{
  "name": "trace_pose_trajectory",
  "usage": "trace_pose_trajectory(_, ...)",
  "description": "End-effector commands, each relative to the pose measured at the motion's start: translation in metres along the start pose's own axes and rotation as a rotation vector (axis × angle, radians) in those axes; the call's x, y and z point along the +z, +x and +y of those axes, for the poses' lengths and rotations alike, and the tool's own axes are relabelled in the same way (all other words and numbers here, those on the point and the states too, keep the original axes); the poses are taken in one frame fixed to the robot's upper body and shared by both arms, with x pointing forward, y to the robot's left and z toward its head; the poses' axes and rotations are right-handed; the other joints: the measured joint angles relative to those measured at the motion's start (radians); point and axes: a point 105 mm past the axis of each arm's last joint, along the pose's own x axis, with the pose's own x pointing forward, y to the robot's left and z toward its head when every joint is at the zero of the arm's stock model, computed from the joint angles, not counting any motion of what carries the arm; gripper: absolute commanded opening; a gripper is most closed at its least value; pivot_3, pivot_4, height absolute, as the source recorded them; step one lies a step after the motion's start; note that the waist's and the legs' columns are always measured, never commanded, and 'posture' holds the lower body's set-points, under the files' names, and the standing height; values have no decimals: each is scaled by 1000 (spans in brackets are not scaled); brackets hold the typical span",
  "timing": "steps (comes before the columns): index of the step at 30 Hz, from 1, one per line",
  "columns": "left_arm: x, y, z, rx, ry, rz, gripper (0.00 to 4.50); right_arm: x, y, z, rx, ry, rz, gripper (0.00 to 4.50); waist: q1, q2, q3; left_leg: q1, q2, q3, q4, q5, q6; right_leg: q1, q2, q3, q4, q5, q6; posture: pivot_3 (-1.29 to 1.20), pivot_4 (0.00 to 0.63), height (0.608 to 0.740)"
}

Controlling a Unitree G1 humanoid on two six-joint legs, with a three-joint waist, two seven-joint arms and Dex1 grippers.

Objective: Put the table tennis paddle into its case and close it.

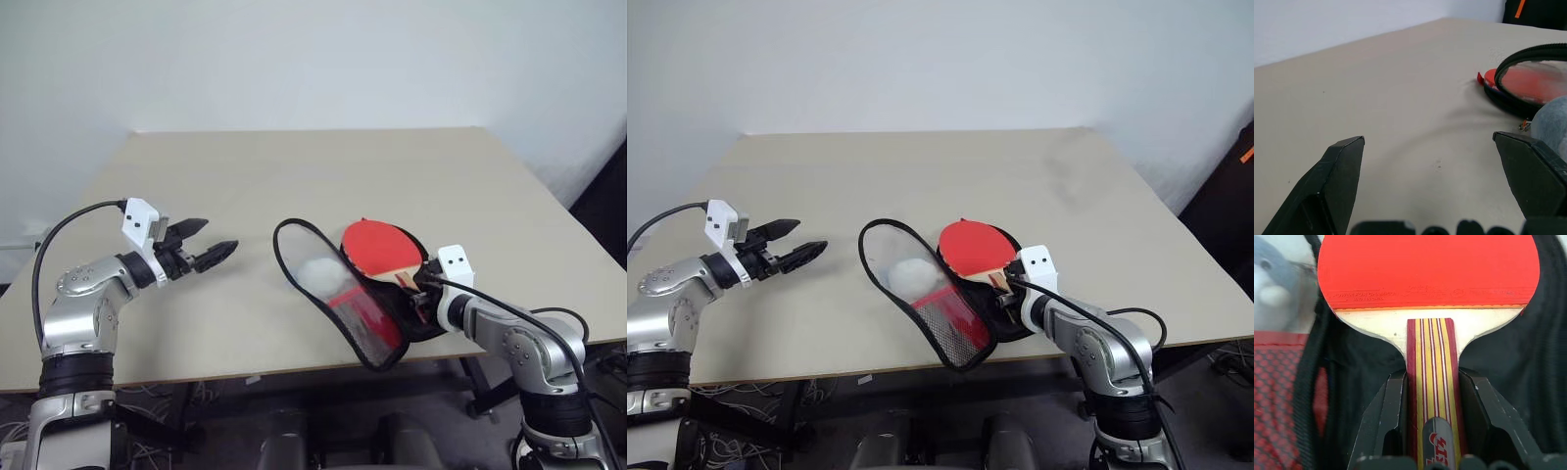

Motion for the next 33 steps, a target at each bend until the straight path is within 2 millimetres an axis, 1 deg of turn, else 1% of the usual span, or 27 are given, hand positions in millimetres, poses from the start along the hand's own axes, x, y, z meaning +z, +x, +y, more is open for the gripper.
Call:
trace_pose_trajectory(1, 19, -1, 0, 0, 48, -49, 4500, 18, -12, -8, -44, -37, -75, 1132, 0, 0, 0, 0, 0, 0, 0, 0, 0, 0, 0, 0, 0, 0, 0, 0, 0, 654)
trace_pose_trajectory(9, 19, -1, -1, 1, 44, -49, 4500, 10, -11, -8, -49, -25, -46, 1132, 0, 0, 0, 0, 0, -2, 1, 0, 0, 2, 0, -1, -1, 0, 0, 0, 0, 654)
trace_pose_trajectory(15, 18, -2, 0, 5, 46, -45, 4500, 11, -8, 8, 3, -17, -45, 1132, 0, 0, 0, 0, 0, -4, 2, 0, 0, 3, 1, -2, -1, 0, 0, 0, 0, 654)
trace_pose_trajectory(22, 20, -2, 1, 6, 48, -44, 4500, 10, -5, 16, 15, -20, -35, 1132, -1, 0, 0, 0, 0, -4, 2, 0, 0, 3, 1, -3, -1, 0, 0, 0, 0, 654)
trace_pose_trajectory(33, 22, -2, 2, 9, 51, -43, 4500, 5, -6, 0, -50, -68, -11, 1132, 0, 0, 0, 0, 0, -4, 2, 0, 0, 3, 1, -3, -1, 0, 0, 0, 0, 654)
